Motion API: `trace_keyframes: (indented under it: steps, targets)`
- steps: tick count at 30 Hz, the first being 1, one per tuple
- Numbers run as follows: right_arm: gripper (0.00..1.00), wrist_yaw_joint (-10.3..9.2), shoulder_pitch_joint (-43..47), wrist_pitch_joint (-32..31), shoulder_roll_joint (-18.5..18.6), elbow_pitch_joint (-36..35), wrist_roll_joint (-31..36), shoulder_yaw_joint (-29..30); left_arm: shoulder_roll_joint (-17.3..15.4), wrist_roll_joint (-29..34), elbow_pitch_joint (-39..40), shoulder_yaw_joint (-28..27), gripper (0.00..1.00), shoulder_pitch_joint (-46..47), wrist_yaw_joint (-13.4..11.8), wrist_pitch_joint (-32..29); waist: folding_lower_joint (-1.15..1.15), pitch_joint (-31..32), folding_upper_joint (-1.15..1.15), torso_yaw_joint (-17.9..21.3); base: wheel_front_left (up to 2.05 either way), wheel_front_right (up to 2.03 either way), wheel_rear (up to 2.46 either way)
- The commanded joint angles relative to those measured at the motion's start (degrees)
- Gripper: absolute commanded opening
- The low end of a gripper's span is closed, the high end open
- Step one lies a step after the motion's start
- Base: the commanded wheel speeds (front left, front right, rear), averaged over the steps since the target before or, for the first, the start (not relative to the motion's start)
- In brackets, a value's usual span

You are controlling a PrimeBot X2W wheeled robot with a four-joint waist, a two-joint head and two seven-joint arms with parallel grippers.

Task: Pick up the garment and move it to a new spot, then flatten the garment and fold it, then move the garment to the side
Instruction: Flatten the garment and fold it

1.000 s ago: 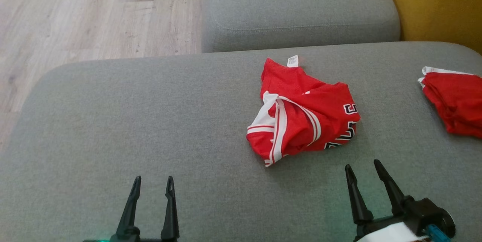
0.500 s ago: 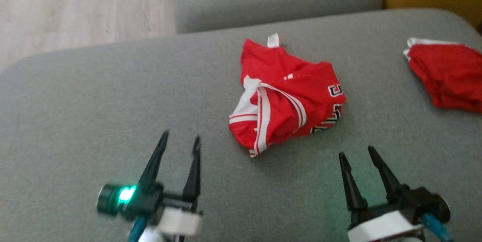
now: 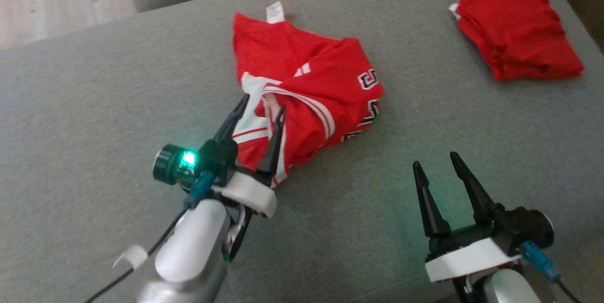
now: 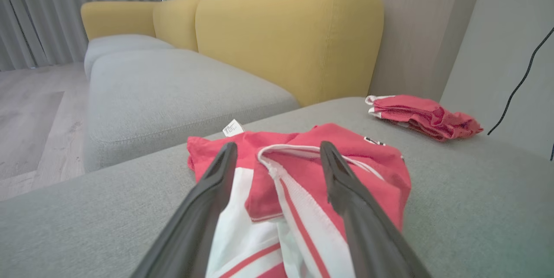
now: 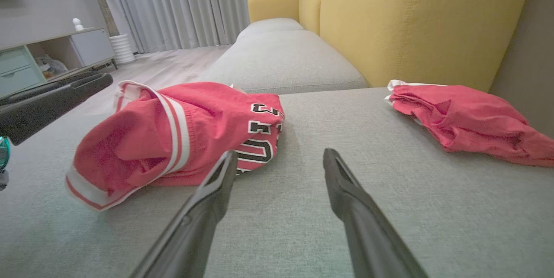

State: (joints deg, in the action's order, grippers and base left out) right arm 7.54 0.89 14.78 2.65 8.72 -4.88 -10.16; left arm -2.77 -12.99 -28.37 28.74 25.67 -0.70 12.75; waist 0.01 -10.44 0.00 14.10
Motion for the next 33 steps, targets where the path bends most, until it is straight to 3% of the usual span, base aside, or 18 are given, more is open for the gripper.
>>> trace_keyframes:
  steps: [1,9,11,12,13,22,26,33]
  targets:
    - [1.0,-0.05,-2.1,0.2,0.2,-1.8,-0.2,-1.5,-0.1,-0.2,0.1,-1.5,1.0,2.9,-0.8,-0.5,-0.01,-1.1,0.0,1.8,0.0,0.0,0.0]
    - [1.0,-0.05,-2.2,0.2,0.2,-1.6,-0.5,-2.1,-1.3,0.5,-8.9,-1.9,1.0,8.2,-2.0,-3.1,-0.01,-0.5,0.0,3.7,0.0,0.0,0.0]
    - [1.0,-0.05,-2.2,0.2,0.2,-1.6,-0.5,-2.2,-1.6,0.8,-9.8,-1.7,0.38,9.3,-1.8,-2.3,-0.01,-0.2,0.0,3.9,0.0,0.0,0.0]
    - [1.0,-0.05,-2.1,0.2,0.2,-1.5,-0.5,-2.3,-1.8,1.1,-10.1,-1.5,0.12,9.9,-1.8,-1.9,-0.01,0.0,0.0,3.9,0.0,0.0,0.0]
    - [1.0,-0.05,-2.1,0.2,0.2,-1.4,-0.5,-2.4,-2.0,1.4,-10.5,-1.1,0.0,10.5,-1.6,-1.8,-0.01,0.2,0.0,4.0,0.0,0.0,0.0]
    - [1.0,-0.05,-2.2,0.2,0.2,-1.2,-1.5,-4.5,-4.3,5.6,-10.5,2.9,0.0,20.9,2.8,-2.2,-0.01,2.5,0.0,6.4,0.0,0.0,0.0]
    - [1.0,-0.05,-2.7,0.2,0.2,-1.3,-2.4,-6.1,-5.5,8.7,-8.4,5.1,0.0,30.7,5.2,-0.9,-0.01,3.0,0.0,8.1,0.0,0.0,0.0]
    - [1.0,-0.05,-2.4,0.2,0.2,-1.4,-4.0,-7.6,-7.6,12.5,-4.7,6.9,0.0,50.3,7.3,2.0,-0.01,3.5,0.0,9.5,0.0,0.0,0.0]
